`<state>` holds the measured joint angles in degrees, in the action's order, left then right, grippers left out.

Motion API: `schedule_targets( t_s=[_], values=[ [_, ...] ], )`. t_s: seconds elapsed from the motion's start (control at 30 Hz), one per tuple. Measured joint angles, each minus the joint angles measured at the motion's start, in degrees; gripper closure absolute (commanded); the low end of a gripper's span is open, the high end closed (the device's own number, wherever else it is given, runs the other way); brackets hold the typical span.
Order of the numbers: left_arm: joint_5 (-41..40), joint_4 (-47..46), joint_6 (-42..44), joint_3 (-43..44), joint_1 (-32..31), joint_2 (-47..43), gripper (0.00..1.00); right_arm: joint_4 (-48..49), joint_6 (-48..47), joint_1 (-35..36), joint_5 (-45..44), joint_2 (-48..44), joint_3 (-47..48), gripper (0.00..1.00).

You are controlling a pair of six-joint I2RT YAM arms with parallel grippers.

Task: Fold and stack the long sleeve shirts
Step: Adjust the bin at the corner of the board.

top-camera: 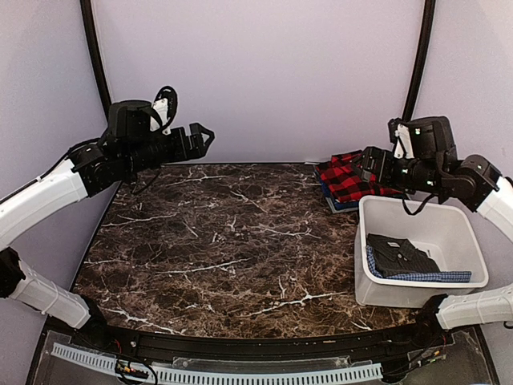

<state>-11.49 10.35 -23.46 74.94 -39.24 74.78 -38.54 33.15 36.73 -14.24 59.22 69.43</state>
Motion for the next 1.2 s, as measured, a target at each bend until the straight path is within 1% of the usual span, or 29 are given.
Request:
schedule_targets(
  t_s=[0.1,0.27,0.4,0.53,0.67,0.97,1.2],
  values=[
    [1.09,0.0,0.37,0.0,0.15,0.98,0.01,-4.72,2.78,-0.09,-1.09,-2.6,-1.99,0.01],
    [2.97,-0.02,0.37,0.0,0.28,2.6,0.01,-11.87,6.64,-0.74,-1.88,-3.56,-4.48,0.01],
    [3.96,-0.15,0.35,-0.2,0.46,2.99,0.01,-15.41,9.01,-1.46,-1.57,-3.34,-7.3,0.01],
    [4.92,-0.48,0.33,-0.87,0.5,2.99,0.01,-15.91,10.34,-2.67,-0.11,-2.43,-11.08,0.01],
    [5.73,-0.48,0.33,-1.51,0.52,2.99,0.01,-14.58,10.93,-4.5,2.91,-1.38,-15.39,0.02],
    [6.67,-0.48,0.31,-2.21,0.52,2.99,0.01,-5.64,11.41,-8.28,10.21,0.39,-21.86,0.01],
    [7.54,-0.46,0.24,-3.04,0.52,2.99,0.01,1.53,12.07,-11.28,13.42,2.75,-25.62,0.01]
  ],
)
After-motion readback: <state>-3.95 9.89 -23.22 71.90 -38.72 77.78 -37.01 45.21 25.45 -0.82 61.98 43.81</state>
